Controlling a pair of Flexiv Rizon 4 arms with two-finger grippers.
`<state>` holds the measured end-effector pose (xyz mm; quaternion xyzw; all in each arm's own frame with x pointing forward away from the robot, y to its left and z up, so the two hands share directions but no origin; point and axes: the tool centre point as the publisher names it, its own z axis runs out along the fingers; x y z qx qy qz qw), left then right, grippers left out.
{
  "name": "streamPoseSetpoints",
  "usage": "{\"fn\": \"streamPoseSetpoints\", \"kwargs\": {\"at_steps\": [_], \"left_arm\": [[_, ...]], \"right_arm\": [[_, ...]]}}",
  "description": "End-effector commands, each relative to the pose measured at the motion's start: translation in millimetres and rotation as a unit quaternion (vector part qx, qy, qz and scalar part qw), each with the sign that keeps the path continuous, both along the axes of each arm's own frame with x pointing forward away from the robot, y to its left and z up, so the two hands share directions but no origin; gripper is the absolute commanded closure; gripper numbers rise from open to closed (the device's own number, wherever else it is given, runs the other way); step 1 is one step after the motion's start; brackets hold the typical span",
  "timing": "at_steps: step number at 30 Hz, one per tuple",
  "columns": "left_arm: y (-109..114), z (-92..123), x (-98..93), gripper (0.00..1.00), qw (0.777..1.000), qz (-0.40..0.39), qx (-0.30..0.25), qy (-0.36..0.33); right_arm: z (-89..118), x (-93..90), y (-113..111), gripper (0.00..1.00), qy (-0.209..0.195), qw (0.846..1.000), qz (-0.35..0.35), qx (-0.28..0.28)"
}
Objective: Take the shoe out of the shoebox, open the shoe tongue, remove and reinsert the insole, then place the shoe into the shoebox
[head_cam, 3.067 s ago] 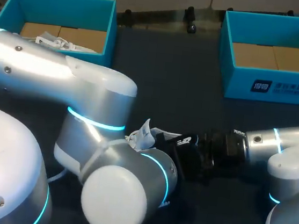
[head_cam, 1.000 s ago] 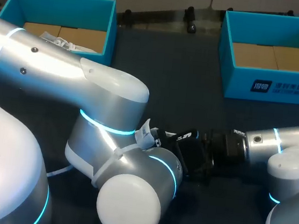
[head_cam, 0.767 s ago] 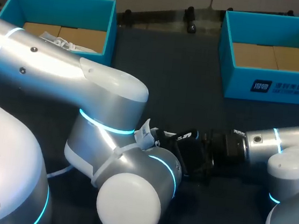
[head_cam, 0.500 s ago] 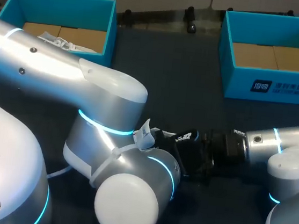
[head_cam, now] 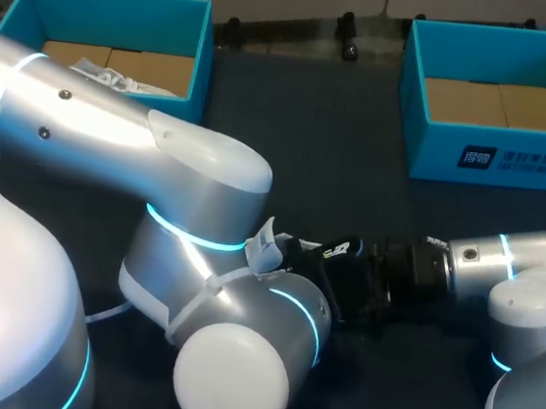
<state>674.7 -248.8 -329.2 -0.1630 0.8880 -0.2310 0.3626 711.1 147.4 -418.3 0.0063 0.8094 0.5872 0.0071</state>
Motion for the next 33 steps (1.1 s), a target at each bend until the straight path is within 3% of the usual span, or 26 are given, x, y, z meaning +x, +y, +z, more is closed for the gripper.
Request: {"fn": "streamPoseSetpoints", "kwargs": {"at_steps": [1, 27, 33], "left_arm": [[-5, -6, -1.4, 0.66, 1.000, 0.005, 0.001, -0.006], [-4, -8, 10.4, 0.66, 1.000, 0.025, -0.007, -0.003], [-4, -11, 8.9, 0.62, 1.000, 0.028, -0.007, -0.010]], "right_arm": [[-1, -0.7, 2, 1.00, 0.000, 1.000, -0.001, -0.002], [-1, -0.7, 2, 1.00, 0.000, 1.000, -0.001, -0.002], [-1, -0.7, 2, 1.00, 0.000, 1.000, -0.001, -0.002]]}}
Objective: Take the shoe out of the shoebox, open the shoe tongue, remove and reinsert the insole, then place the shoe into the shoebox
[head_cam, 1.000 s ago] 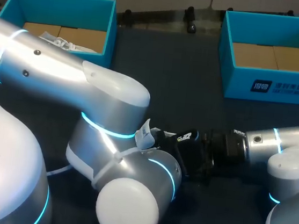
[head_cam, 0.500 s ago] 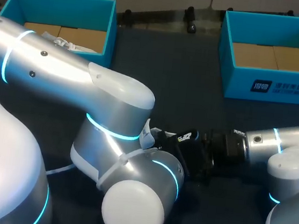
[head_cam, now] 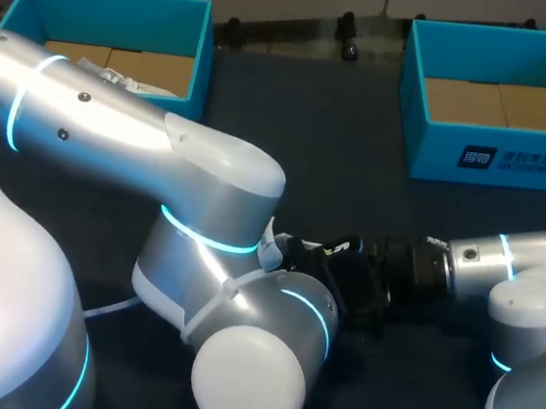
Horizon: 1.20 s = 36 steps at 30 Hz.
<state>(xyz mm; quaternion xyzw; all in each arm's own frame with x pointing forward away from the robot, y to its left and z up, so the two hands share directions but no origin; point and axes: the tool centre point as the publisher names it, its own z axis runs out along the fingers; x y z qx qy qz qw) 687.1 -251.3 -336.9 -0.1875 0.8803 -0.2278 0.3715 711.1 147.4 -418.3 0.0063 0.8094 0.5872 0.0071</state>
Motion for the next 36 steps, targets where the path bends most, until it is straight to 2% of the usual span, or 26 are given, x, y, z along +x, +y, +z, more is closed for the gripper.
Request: {"fn": "streamPoseSetpoints", "kwargs": {"at_steps": [1, 28, 30, 33, 36], "left_arm": [[-1, -4, -3.7, 0.61, 1.000, 0.002, -0.001, -0.006], [-8, -12, 13.7, 0.69, 1.000, 0.012, -0.002, -0.017], [-7, -13, 15.8, 0.77, 1.000, 0.010, -0.004, -0.015], [-6, -14, 18.2, 1.00, 1.000, 0.007, -0.007, -0.015], [-5, -12, 18.5, 1.00, 1.000, 0.005, -0.011, -0.014]], "right_arm": [[-1, -0.7, 2, 1.00, 0.000, 1.000, -0.001, -0.002], [-1, -0.7, 2, 1.00, 0.000, 1.000, -0.001, -0.002], [-1, -0.7, 2, 1.00, 0.000, 1.000, -0.001, -0.002], [-1, -0.7, 2, 1.00, 0.000, 1.000, -0.001, -0.002], [-1, -0.7, 2, 1.00, 0.000, 1.000, -0.001, -0.002]]}}
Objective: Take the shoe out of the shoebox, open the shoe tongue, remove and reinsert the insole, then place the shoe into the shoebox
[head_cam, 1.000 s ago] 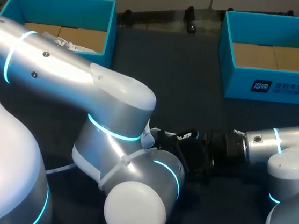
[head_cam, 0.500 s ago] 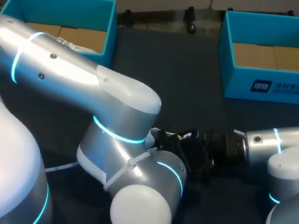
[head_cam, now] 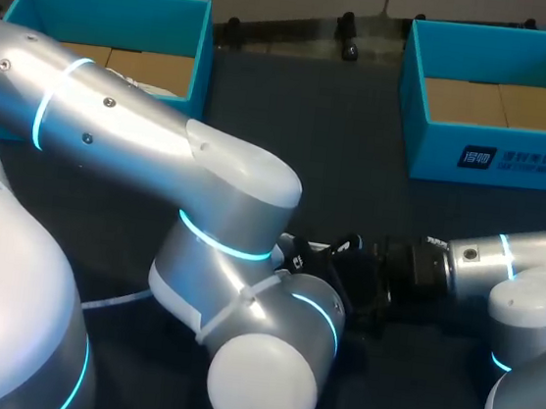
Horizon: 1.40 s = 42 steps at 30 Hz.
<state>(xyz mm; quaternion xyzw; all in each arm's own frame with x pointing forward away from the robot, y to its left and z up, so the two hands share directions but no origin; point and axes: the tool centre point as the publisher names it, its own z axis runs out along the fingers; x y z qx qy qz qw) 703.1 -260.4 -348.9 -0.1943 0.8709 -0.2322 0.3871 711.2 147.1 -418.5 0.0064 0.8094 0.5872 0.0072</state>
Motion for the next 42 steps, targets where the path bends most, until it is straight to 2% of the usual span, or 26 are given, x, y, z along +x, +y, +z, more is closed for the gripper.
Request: {"fn": "streamPoseSetpoints", "kwargs": {"at_steps": [1, 11, 18, 19, 21, 23, 42], "left_arm": [[5, 2, 2.0, 1.00, 1.000, -0.006, -0.008, 0.003], [1, 23, -5.6, 1.00, 0.999, -0.018, -0.036, 0.002], [-1, 26, -7.6, 1.00, 0.999, -0.026, -0.043, 0.000], [-1, 26, -8.0, 0.96, 0.999, -0.028, -0.045, 0.000], [0, 25, -7.7, 0.69, 0.998, -0.032, -0.046, 0.004], [2, 24, -6.9, 0.60, 0.998, -0.034, -0.049, 0.009], [17, 17, -3.8, 0.65, 0.996, -0.068, -0.058, 0.008]], "right_arm": [[-1, -0.8, 2, 1.00, 0.000, 1.000, 0.000, -0.002], [-1, -0.8, 2, 1.00, 0.000, 1.000, 0.000, -0.002], [-1, -0.8, 2, 1.00, 0.000, 1.000, 0.000, -0.002], [-1, -0.8, 2, 1.00, 0.000, 1.000, 0.000, -0.002], [-1, -0.8, 2, 1.00, 0.000, 1.000, 0.000, -0.002], [-1, -0.8, 2, 1.00, 0.000, 1.000, 0.000, -0.002], [-1, -0.8, 2, 1.00, 0.000, 1.000, 0.000, -0.002]]}}
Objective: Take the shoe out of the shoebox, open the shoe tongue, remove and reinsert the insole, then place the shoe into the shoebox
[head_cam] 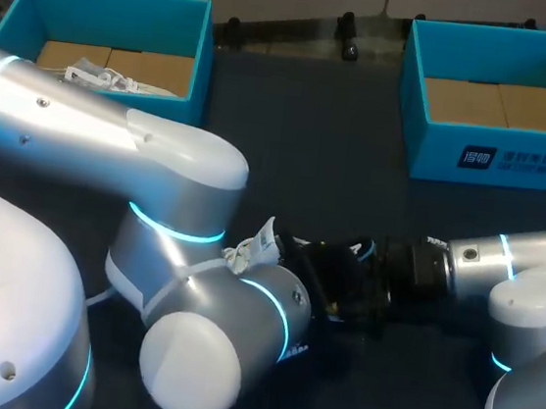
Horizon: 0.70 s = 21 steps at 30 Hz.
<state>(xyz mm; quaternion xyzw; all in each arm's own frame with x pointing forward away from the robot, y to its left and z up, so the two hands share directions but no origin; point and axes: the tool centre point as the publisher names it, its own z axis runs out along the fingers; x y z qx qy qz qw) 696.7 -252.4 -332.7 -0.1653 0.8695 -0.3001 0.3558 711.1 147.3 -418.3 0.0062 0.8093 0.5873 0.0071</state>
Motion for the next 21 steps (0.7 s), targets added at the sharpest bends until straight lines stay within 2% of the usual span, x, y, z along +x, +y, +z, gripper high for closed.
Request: {"fn": "streamPoseSetpoints", "kwargs": {"at_steps": [1, 11, 21], "left_arm": [[9, 0, 2.6, 0.65, 1.000, -0.012, -0.003, 0.000], [4, -9, -4.1, 0.65, 0.999, -0.039, 0.011, -0.010], [-5, -11, -5.2, 0.70, 0.999, -0.050, 0.014, -0.012]], "right_arm": [[-1, -0.7, 2, 1.00, 0.000, 1.000, -0.001, -0.002], [-1, -0.7, 2, 1.00, 0.000, 1.000, -0.001, -0.002], [-1, -0.7, 2, 1.00, 0.000, 1.000, -0.001, -0.002]]}}
